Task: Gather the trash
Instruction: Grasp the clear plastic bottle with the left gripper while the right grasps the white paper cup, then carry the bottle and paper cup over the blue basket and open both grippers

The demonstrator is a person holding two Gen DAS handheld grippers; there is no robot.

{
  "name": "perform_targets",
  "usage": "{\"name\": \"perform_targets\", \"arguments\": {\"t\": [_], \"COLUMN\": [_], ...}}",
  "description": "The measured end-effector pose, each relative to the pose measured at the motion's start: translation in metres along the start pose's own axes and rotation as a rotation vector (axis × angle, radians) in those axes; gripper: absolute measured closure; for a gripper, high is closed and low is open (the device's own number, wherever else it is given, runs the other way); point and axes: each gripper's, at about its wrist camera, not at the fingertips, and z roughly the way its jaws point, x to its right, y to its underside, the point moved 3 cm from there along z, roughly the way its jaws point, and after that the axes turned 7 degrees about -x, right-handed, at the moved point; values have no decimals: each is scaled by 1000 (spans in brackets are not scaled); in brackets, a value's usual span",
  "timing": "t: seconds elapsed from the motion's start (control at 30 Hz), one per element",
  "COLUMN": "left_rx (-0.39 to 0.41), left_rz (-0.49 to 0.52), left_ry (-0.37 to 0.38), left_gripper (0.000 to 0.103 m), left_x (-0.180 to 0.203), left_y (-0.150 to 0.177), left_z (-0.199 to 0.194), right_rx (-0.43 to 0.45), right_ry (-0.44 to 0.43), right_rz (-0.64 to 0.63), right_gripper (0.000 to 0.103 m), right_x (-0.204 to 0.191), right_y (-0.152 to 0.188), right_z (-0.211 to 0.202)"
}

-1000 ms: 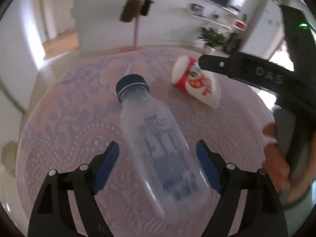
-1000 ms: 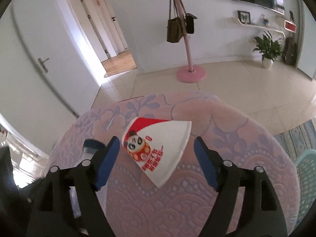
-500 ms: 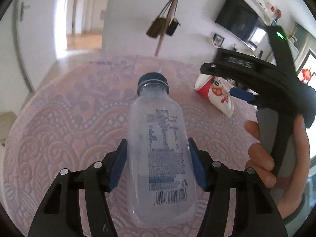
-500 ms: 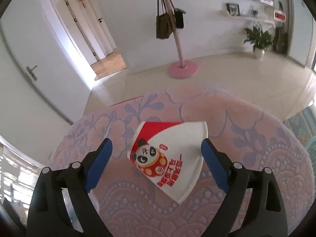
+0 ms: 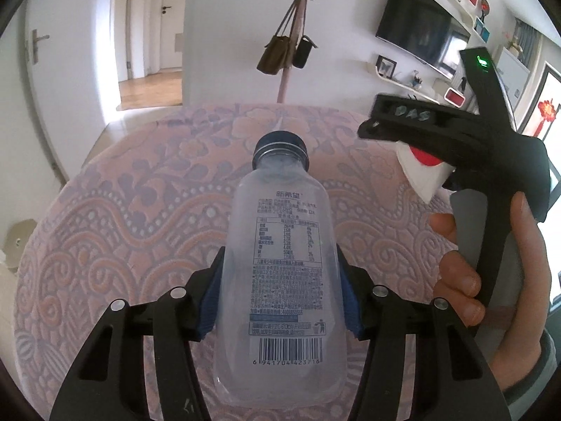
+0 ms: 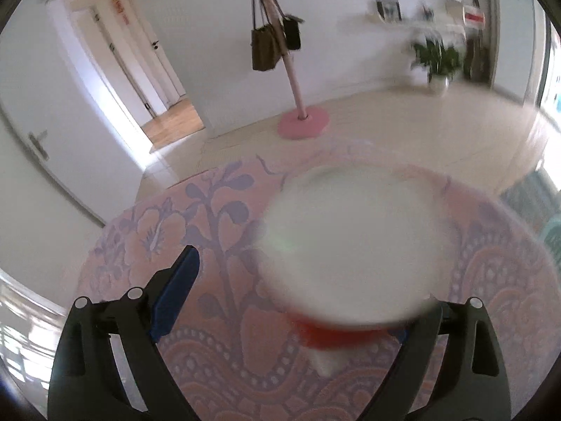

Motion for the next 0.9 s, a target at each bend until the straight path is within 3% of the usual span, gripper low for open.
{"name": "perform_targets", "arguments": {"t": [0.17,0.2,0.37,0.5,0.77,0.9], "left_rx": [0,0,1,0,13,30], "left_rz": [-5,-6,-7,-7,-5,12], "left_ry": [16,18,20,20,56,151], "left_gripper": [49,49,49,49,49,49], "left_x": [-7,-8,-8,-7,-10,5], "left_y": [2,2,3,3,0,-2], "left_z": [-1,-1,-1,-1,-4,-18], "right_rx": [1,7,8,-7,-9,41], "right_ry": [-8,-7,-34,-46,-82,-97], "right_rz": [1,8,37,61,100,95], "right_gripper": [21,30,45,71,72,72], "right_x": [4,5,19,30,42,56], "right_y": [0,0,4,6,14,21], "right_z": [-2,-4,-9,-10,-35,-75]}}
